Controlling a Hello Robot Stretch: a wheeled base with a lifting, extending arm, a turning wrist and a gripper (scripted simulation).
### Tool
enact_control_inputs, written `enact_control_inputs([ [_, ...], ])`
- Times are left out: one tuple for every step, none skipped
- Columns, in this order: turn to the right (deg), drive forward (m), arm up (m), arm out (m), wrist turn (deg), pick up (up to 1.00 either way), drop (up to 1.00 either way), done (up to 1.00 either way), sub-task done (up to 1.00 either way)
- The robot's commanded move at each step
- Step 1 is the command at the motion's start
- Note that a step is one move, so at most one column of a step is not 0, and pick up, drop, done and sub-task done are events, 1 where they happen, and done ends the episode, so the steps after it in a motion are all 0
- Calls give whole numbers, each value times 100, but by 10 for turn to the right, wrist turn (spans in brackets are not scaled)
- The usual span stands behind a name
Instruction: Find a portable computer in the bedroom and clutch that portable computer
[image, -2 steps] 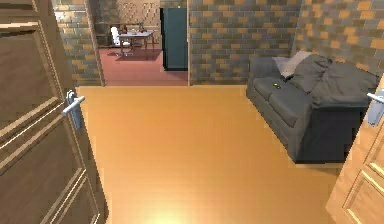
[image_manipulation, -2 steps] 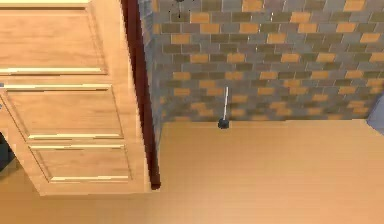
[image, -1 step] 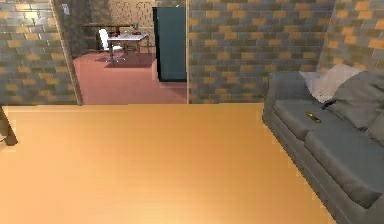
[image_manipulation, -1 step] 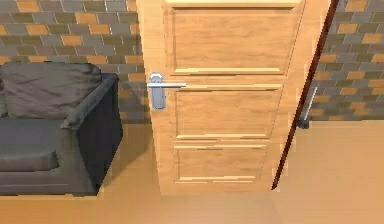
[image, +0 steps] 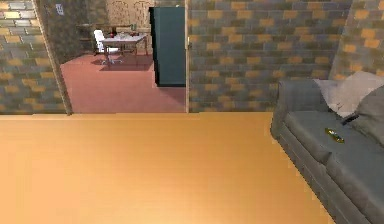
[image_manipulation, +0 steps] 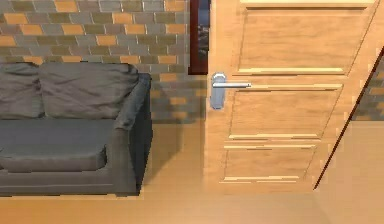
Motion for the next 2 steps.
enact_control_inputs([
  [-450, 0, 0, 0, 0, 0, 0, 0, 0],
  [-180, 0, 0, 0, 0, 0, 0, 0, 0],
])
